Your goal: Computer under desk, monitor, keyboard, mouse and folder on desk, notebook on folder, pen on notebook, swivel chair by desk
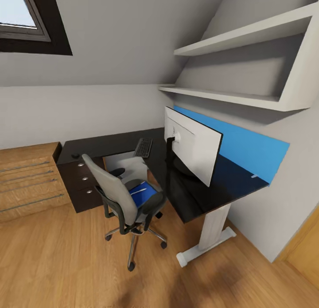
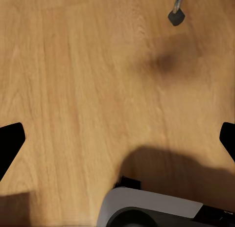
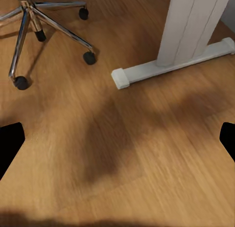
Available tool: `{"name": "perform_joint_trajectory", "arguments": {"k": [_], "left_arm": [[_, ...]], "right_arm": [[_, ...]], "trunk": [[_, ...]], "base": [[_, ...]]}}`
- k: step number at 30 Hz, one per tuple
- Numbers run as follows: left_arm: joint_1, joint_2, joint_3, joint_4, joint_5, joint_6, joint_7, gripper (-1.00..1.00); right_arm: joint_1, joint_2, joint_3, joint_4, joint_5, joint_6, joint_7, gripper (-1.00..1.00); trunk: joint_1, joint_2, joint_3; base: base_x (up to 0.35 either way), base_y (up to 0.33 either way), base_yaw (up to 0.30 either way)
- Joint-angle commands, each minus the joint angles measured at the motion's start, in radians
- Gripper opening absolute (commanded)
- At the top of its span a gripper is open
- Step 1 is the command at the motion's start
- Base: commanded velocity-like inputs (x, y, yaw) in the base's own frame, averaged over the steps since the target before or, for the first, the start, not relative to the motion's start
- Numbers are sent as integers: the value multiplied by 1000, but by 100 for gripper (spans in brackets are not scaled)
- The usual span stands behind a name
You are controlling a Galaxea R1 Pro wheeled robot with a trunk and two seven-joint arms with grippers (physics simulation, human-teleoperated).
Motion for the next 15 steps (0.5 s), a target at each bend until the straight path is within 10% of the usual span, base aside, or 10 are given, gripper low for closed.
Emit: {"name": "perform_joint_trajectory", "arguments": {"k": [1,15], "left_arm": [[-1,0,1,1,-1,-3,1,100],[-1,0,1,1,-1,-3,1,100]], "right_arm": [[0,0,0,0,5,-2,-3,100],[0,-2,0,0,5,-2,-3,100]], "trunk": [[0,-1,-1],[0,-1,-1]], "base": [[0,0,288],[0,0,288]]}}
